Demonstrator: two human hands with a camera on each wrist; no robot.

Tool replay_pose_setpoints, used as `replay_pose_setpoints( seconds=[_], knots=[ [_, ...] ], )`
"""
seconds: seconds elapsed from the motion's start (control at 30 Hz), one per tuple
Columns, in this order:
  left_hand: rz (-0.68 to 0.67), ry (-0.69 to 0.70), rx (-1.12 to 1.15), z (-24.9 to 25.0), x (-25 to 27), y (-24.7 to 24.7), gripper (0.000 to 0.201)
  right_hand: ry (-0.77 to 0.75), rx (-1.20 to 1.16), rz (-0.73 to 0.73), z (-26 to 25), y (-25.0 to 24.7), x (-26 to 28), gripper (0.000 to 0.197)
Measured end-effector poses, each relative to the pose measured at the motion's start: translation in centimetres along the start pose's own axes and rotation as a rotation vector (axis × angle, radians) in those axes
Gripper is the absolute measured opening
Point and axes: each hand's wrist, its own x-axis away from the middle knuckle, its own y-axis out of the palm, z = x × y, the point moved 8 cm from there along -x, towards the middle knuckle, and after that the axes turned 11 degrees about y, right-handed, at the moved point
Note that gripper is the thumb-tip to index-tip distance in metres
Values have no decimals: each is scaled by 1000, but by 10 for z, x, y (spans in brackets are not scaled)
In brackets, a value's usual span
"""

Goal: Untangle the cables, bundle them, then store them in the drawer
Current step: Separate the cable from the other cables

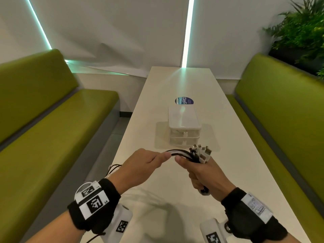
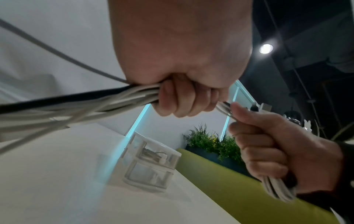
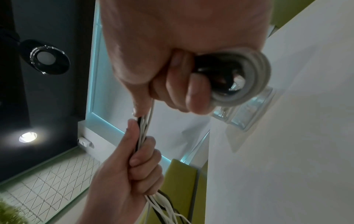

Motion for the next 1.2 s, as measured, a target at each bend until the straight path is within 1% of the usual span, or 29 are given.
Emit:
replay_pose_setpoints(
  seconds=[0.1,0.2,0.27,0.3,0.37,0.4,0.43,0.47,0.5,0.53,0.57,0.6,0.63,0.67,0.7,0.73,0.77,0.8,0.83,0.87,0.9,0.93,0.97,1.0,1.07,1.13,1.2],
  knots=[
    [53,3,12,6,4,2,66,-40,-143,1,-1,1,0,18],
    [84,-48,24,17,6,12,67,-46,-306,26,4,3,-5,30],
    [25,-57,-106,28,4,22,61,-59,-346,58,5,4,-8,33],
    [-27,-35,-196,35,4,29,55,-72,-343,81,6,3,-9,35],
    [-123,53,-354,46,3,41,44,-107,-317,144,7,1,-9,37],
    [-137,113,-421,51,3,46,43,-125,-301,174,7,0,-8,40],
    [-110,190,-488,56,1,48,45,-136,-285,199,7,-1,-9,44],
    [-112,227,-584,60,-2,50,44,-137,-266,218,7,-2,-9,47],
    [-131,238,-638,60,-6,52,37,-132,-256,233,7,-3,-9,49],
    [-194,209,-673,56,-8,55,27,-125,-249,244,6,-4,-9,50],
    [-242,201,-730,54,-9,56,15,-114,-236,245,5,-5,-10,49],
    [-264,201,-755,53,-11,55,8,-99,-220,242,4,-6,-11,46],
    [-274,226,-783,52,-12,57,9,-83,-205,244,4,-6,-11,41],
    [-297,245,-804,52,-12,58,5,-72,-191,251,4,-6,-10,37],
    [-304,259,-811,51,-13,60,7,-67,-184,265,5,-6,-10,36],
    [-323,255,-783,48,-11,63,17,-66,-176,282,7,-5,-10,40],
    [-311,246,-742,44,-10,64,24,-68,-166,293,8,-4,-10,43],
    [-286,231,-675,44,-8,63,28,-75,-164,300,8,-2,-8,44],
    [-255,256,-626,47,-8,63,32,-84,-167,298,7,-1,-7,43],
    [-213,236,-538,48,-7,59,34,-93,-180,292,6,-1,-7,39],
    [-174,186,-408,47,-6,55,34,-105,-206,278,3,0,-6,33],
    [-169,124,-289,43,-4,54,34,-112,-243,248,0,2,-5,28],
    [-153,76,-196,40,-3,52,34,-113,-274,209,-2,5,-5,29],
    [-142,53,-152,39,-2,51,36,-109,-302,175,-3,8,-4,34],
    [-200,15,-160,27,1,48,44,-91,-398,156,-2,9,-4,33],
    [-261,-30,-200,9,5,43,58,-68,-529,135,1,9,-3,29],
    [-307,-43,-197,-3,11,41,62,-33,-669,100,2,12,-3,25]
  ],
)
